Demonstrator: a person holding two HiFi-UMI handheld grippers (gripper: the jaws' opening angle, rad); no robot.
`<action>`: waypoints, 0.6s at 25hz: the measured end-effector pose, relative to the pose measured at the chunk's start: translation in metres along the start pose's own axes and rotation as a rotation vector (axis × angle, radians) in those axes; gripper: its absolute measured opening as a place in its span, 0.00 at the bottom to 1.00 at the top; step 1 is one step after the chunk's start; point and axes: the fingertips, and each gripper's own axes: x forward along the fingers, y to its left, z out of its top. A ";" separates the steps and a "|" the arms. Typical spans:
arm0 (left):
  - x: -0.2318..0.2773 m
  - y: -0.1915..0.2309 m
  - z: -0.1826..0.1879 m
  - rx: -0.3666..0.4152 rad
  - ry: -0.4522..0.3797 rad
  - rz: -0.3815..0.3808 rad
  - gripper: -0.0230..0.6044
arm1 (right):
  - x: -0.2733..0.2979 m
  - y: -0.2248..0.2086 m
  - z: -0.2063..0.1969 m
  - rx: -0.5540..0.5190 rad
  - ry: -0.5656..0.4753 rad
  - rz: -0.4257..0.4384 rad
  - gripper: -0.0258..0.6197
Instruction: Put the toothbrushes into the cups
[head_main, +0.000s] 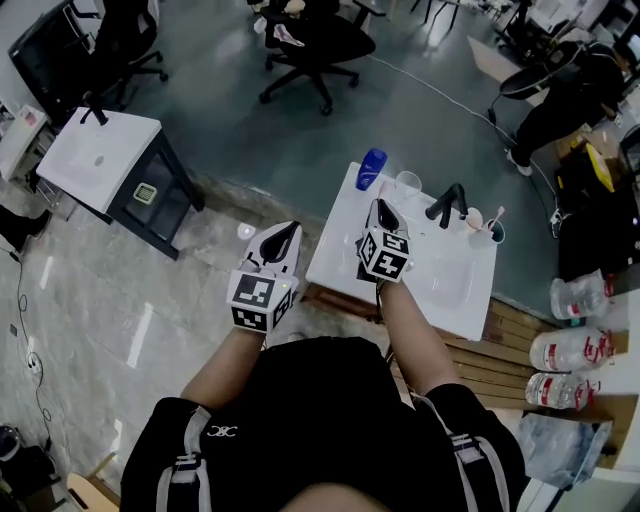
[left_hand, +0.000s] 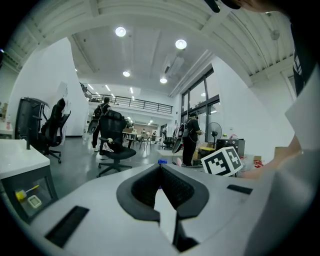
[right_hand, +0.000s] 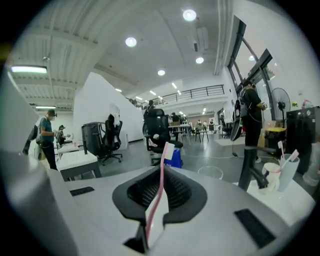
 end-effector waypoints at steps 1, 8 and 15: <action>0.002 -0.004 0.001 0.000 -0.001 -0.009 0.06 | -0.006 -0.003 0.012 -0.009 -0.040 0.003 0.09; 0.027 -0.035 0.000 -0.004 0.011 -0.091 0.06 | -0.045 -0.035 0.079 0.029 -0.268 0.014 0.09; 0.061 -0.069 -0.005 0.004 0.035 -0.158 0.06 | -0.058 -0.091 0.106 0.063 -0.366 -0.045 0.09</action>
